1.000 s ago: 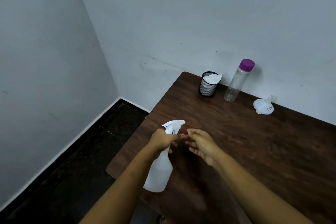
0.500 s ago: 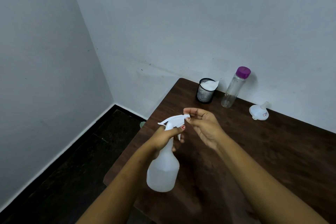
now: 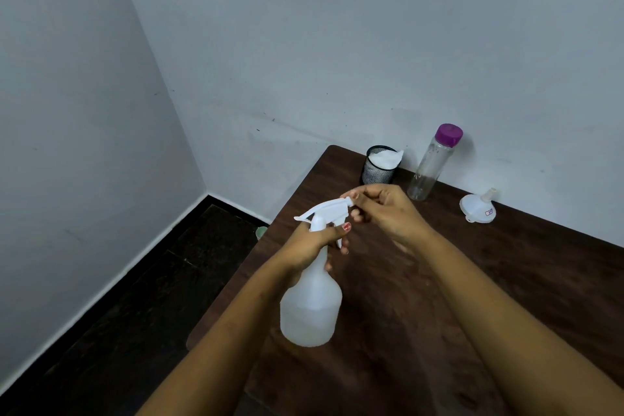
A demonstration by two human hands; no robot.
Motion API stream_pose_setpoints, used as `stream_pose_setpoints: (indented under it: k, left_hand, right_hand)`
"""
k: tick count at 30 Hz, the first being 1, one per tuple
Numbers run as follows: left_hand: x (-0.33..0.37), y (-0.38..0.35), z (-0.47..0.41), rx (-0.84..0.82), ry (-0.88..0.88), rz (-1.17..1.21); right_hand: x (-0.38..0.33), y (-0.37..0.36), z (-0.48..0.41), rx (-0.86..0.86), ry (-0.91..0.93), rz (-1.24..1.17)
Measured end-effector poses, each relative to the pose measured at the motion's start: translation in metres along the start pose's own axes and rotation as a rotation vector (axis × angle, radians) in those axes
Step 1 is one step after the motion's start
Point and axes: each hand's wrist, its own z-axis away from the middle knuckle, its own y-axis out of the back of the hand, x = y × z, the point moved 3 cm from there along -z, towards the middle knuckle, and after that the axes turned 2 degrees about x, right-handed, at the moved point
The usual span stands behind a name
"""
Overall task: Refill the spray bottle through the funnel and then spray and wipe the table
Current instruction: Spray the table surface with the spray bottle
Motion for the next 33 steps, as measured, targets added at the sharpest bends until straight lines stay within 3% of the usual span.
stream_pose_setpoints:
  k: [5,9,11,14,18,20,22,25,29,31,33]
  left_hand:
    - [-0.003,-0.003,-0.005,0.043,-0.019,-0.069]
    - [-0.004,-0.002,-0.007,0.079,-0.043,-0.098]
    - [-0.004,-0.004,-0.005,0.13,-0.102,-0.131]
    - [-0.002,-0.005,-0.007,0.26,-0.178,-0.113]
    - [-0.014,-0.023,-0.011,0.334,-0.159,-0.276]
    - [-0.021,-0.029,0.0,0.474,-0.104,-0.279]
    - [-0.019,-0.047,-0.011,0.394,-0.172,-0.486]
    - [-0.018,-0.054,-0.006,0.233,-0.237,-0.501]
    - [-0.017,-0.064,-0.006,-0.065,0.031,-0.536]
    - [-0.019,-0.043,-0.013,-0.043,0.127,-0.493]
    - [-0.025,-0.02,-0.021,0.114,0.193,-0.398]
  right_hand:
    - [-0.011,-0.001,-0.008,-0.02,0.057,0.453]
    - [-0.012,-0.002,-0.006,0.018,0.036,0.561]
    - [-0.008,-0.004,-0.005,0.034,-0.047,0.482]
    - [0.012,-0.012,0.004,0.056,-0.225,0.148]
    - [0.035,-0.031,0.025,-0.105,-0.146,-0.054]
    - [0.041,-0.033,0.031,-0.084,-0.129,-0.062]
    - [0.045,-0.026,0.034,-0.027,-0.117,-0.086]
    - [0.045,-0.016,0.037,0.123,-0.058,-0.004]
    - [0.045,0.0,0.042,0.242,-0.091,-0.101]
    - [0.046,0.017,0.044,0.262,-0.103,-0.02]
    - [0.053,0.033,0.047,0.241,-0.195,-0.002]
